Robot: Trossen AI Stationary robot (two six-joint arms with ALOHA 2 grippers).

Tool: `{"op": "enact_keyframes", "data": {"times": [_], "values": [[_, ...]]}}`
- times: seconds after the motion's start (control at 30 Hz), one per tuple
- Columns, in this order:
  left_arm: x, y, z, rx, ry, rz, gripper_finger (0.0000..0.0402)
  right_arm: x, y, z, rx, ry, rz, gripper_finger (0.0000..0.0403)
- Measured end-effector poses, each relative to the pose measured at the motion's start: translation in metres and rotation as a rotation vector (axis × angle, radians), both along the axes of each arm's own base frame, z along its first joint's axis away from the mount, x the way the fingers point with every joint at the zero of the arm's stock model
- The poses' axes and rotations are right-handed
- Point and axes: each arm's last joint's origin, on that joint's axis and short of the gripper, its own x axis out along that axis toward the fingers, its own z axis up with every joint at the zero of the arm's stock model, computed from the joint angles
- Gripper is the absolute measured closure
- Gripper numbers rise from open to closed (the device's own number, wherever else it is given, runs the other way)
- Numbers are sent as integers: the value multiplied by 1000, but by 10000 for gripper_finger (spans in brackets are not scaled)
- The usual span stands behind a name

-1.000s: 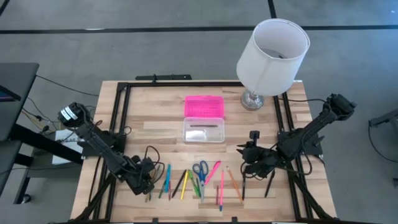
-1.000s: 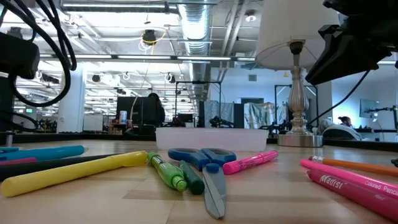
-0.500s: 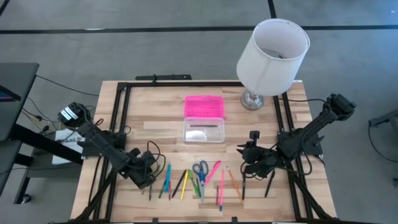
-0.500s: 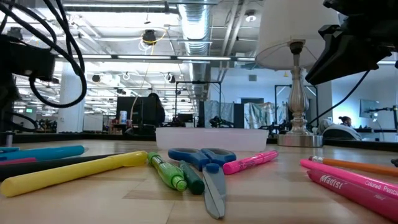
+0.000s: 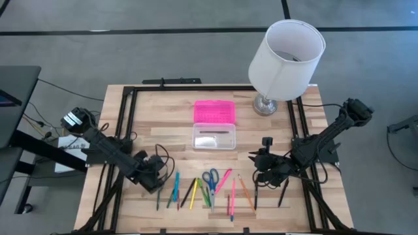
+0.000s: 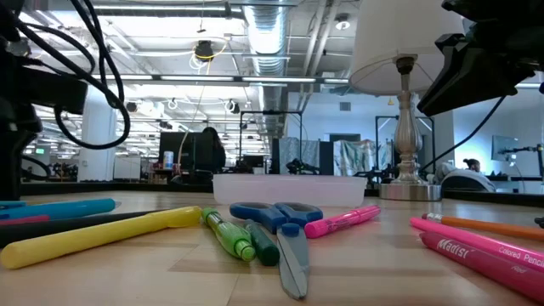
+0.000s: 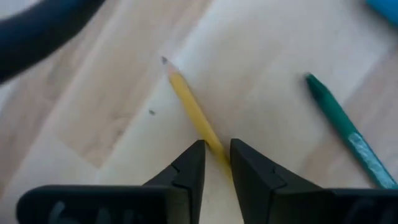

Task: Pick & place school supplies into a supply box
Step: Put the yellow pencil into the supply box

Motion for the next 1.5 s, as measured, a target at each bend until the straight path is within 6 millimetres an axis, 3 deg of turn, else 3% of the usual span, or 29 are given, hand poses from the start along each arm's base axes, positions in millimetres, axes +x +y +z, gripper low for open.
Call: {"op": "enact_keyframes", "data": {"times": [0.3,0.73,1.03,1.5], "values": [[5,21,1,115,4,85,398,0,0,0,-5,2,4,333],[14,41,1,139,66,60,398,0,0,0,-5,2,4,333],[-2,32,0,-55,299,-26,396,0,0,0,-5,2,4,333],[-18,3,0,-275,403,84,395,0,0,0,0,-4,4,333]]}}
